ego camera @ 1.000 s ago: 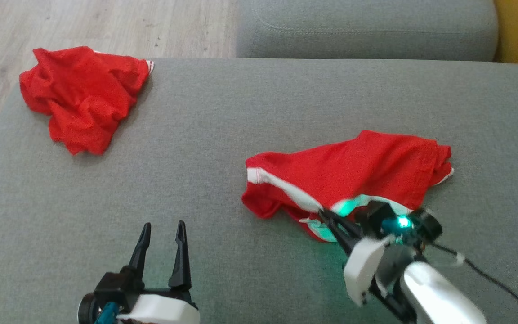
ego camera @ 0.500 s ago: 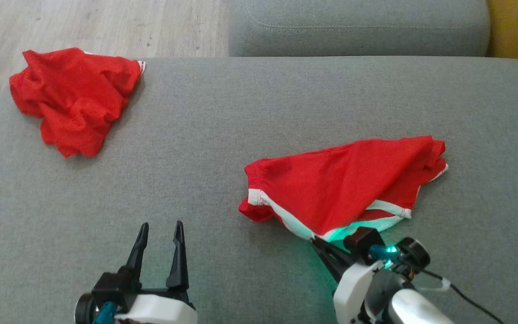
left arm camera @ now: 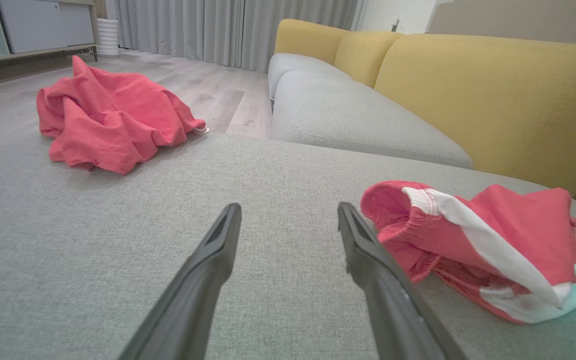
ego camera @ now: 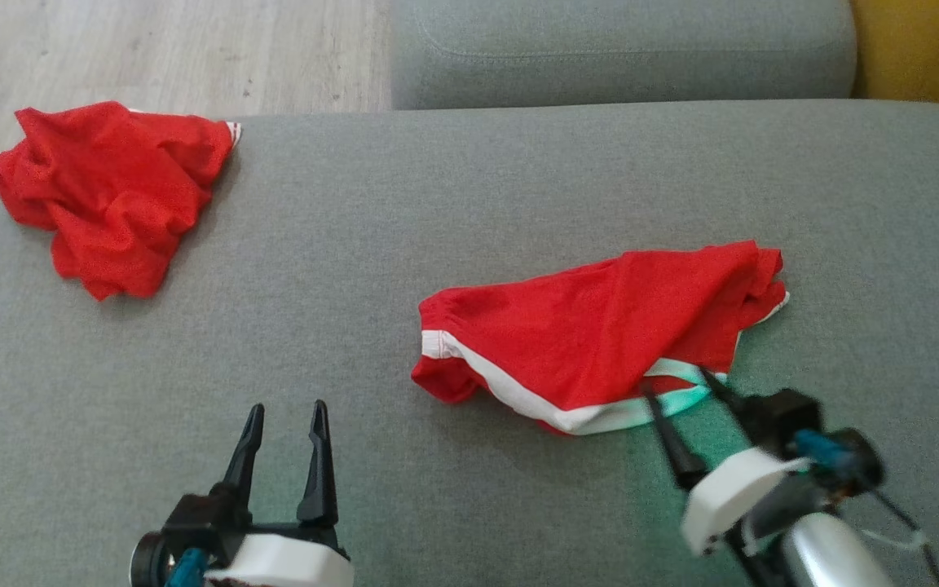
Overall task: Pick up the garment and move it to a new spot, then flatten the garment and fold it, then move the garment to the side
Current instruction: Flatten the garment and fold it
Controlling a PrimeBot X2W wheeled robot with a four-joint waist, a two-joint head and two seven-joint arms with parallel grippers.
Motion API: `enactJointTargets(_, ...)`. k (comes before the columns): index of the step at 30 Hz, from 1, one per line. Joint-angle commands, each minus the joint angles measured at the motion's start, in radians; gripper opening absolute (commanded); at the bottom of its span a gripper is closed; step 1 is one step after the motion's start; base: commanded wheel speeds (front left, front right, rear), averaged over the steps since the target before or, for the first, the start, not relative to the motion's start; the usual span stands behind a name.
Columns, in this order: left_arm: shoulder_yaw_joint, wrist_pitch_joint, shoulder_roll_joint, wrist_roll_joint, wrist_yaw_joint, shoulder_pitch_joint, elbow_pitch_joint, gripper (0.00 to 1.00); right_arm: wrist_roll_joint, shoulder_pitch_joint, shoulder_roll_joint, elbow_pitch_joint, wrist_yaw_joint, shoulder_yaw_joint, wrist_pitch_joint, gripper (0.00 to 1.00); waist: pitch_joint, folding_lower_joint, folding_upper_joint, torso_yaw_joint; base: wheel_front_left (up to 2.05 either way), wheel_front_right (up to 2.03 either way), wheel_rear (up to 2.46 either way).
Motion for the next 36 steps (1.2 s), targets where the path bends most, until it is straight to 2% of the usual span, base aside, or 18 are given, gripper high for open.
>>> enactJointTargets(1,0.025,-0.002,0.012,-0.003,0.007,-0.027,-0.037,1.00,-0.016,-0.014,0.006,-0.039,-0.001,-0.016,-0.005,1.00,0.005,0.0001,0.0000,-0.001,0.00,0.00,0.00)
enactJointTargets(5,0.023,-0.001,0.016,-0.002,0.007,-0.037,-0.045,1.00,-0.042,-0.023,0.015,-0.019,-0.001,-0.147,0.003,1.00,0.026,0.0001,0.0000,0.001,0.00,0.00,0.00)
enactJointTargets(13,0.019,0.001,0.021,-0.001,0.008,-0.056,-0.043,1.00,0.014,-0.094,0.034,0.108,-0.001,-0.204,0.016,1.00,0.055,0.0001,0.0000,0.015,0.00,0.00,0.00)
enactJointTargets(22,0.018,0.000,0.025,-0.002,0.013,-0.068,-0.040,1.00,0.111,-0.168,0.031,0.233,-0.001,-0.163,0.010,1.00,0.071,0.0001,0.0000,0.021,0.00,0.00,0.00)
enactJointTargets(29,0.018,0.000,0.029,-0.003,0.017,-0.069,-0.039,1.00,0.160,-0.202,0.019,0.268,-0.001,-0.105,-0.001,1.00,0.072,0.0001,0.0000,0.016,0.00,0.00,0.00)
enactJointTargets(36,0.015,0.001,0.034,-0.005,0.020,-0.068,-0.042,1.00,0.157,-0.219,0.022,0.246,-0.001,-0.080,-0.041,1.00,0.072,0.0001,0.0000,0.013,0.00,0.00,0.00)
